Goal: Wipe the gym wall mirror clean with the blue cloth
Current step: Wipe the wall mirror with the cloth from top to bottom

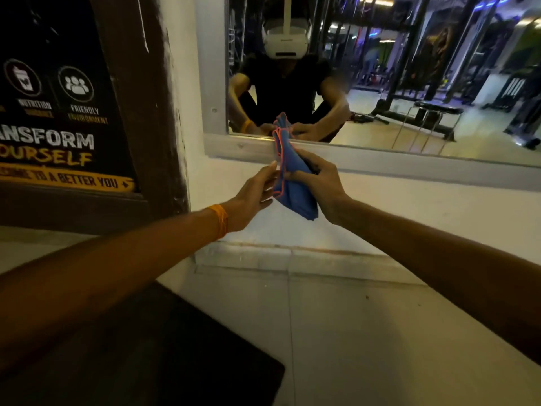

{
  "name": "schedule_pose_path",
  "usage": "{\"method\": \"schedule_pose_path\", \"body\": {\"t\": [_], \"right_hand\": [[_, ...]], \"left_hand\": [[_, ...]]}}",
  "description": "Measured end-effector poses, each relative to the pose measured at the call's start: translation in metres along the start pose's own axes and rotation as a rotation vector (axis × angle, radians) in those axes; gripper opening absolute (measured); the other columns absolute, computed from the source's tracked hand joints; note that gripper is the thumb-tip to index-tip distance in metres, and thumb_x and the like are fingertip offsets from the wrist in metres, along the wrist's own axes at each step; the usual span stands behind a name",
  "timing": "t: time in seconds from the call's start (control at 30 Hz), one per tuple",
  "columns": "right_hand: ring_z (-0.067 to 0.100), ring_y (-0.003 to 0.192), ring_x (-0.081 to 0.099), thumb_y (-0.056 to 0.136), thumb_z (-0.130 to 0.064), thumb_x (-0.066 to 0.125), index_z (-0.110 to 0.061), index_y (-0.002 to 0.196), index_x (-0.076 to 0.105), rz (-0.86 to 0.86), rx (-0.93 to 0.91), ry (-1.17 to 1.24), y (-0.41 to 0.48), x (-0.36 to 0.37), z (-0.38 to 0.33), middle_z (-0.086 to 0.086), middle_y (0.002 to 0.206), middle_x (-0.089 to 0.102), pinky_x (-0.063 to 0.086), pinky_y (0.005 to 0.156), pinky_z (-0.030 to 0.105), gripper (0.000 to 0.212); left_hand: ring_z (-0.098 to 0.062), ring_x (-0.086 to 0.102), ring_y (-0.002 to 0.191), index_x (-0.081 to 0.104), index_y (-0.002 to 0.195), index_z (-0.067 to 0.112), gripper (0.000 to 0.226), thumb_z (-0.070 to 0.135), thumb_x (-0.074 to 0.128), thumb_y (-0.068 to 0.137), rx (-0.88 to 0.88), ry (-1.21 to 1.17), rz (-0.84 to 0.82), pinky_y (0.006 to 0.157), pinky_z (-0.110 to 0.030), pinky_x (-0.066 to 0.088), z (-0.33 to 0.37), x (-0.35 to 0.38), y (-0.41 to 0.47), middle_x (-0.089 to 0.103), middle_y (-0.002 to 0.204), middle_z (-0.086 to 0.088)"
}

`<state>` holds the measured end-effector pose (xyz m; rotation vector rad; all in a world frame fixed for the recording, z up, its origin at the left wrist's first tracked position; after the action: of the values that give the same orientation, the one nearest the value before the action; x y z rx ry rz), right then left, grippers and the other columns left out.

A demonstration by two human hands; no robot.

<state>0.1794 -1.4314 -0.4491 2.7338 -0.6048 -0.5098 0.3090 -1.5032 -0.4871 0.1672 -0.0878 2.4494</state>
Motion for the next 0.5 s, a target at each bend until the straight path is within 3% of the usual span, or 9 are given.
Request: {"method": "schedule_pose_path", "body": {"t": [0.1, 0.2, 0.3, 0.4, 0.5], "right_hand": [[0.023, 0.115, 0.065, 0.100, -0.014, 0.063, -0.011, 0.135, 0.061, -0.026, 0.102, 0.214, -0.002, 0.024, 0.001, 0.006, 0.120, 0.070, 0.054, 0.102, 0.036, 0.036], [0.022, 0.101, 0.067, 0.100, -0.034, 0.055, -0.002, 0.139, 0.057, -0.090, 0.230, 0.408, -0.001, 0.039, 0.005, 0.007, 0.106, 0.070, 0.057, 0.085, 0.032, 0.051], [0.025, 0.116, 0.067, 0.094, -0.039, 0.057, -0.006, 0.141, 0.057, -0.121, 0.194, 0.401, 0.004, 0.047, 0.014, 0.015, 0.125, 0.070, 0.058, 0.083, 0.023, 0.057], [0.018, 0.119, 0.066, 0.105, -0.029, 0.049, -0.010, 0.144, 0.056, -0.179, 0.176, 0.358, 0.006, 0.052, 0.010, 0.009, 0.133, 0.068, 0.055, 0.083, 0.017, 0.043], [0.002, 0.117, 0.059, 0.108, -0.025, 0.047, -0.016, 0.146, 0.053, -0.210, 0.080, 0.187, 0.008, 0.047, -0.004, -0.006, 0.136, 0.063, 0.044, 0.096, 0.018, 0.040]], "left_hand": [[-0.032, 0.056, 0.134, 0.046, 0.151, 0.019, 0.051, 0.046, 0.045, 0.107, 0.002, -0.234, -0.020, 0.109, -0.046, 0.049, -0.001, 0.012, -0.007, 0.059, 0.147, -0.015], [-0.026, 0.062, 0.122, 0.056, 0.135, 0.024, 0.063, 0.055, 0.077, 0.084, -0.030, -0.321, -0.017, 0.090, -0.038, 0.055, 0.005, 0.016, -0.017, 0.067, 0.129, -0.006], [-0.023, 0.065, 0.106, 0.055, 0.133, 0.012, 0.031, 0.023, 0.059, 0.104, -0.038, -0.193, -0.005, 0.075, -0.030, 0.061, 0.005, 0.004, -0.022, 0.068, 0.114, -0.005], [-0.027, 0.063, 0.114, 0.050, 0.141, 0.007, 0.035, 0.014, 0.050, 0.107, -0.028, -0.183, 0.055, 0.091, -0.036, 0.057, 0.003, -0.011, -0.027, 0.065, 0.128, -0.013], [-0.036, 0.059, 0.122, 0.049, 0.144, 0.002, 0.040, 0.009, 0.053, 0.104, 0.030, -0.080, 0.188, 0.102, -0.044, 0.051, 0.006, -0.031, -0.023, 0.062, 0.133, -0.020]]}}
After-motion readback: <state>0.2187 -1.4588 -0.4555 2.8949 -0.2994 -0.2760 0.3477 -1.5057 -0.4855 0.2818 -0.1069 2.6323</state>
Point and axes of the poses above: each hand's wrist, its own y-axis towards the middle knuckle, its own x-axis out of the palm, z = x × y, the point moved 4 cm from there along y, towards the middle knuckle
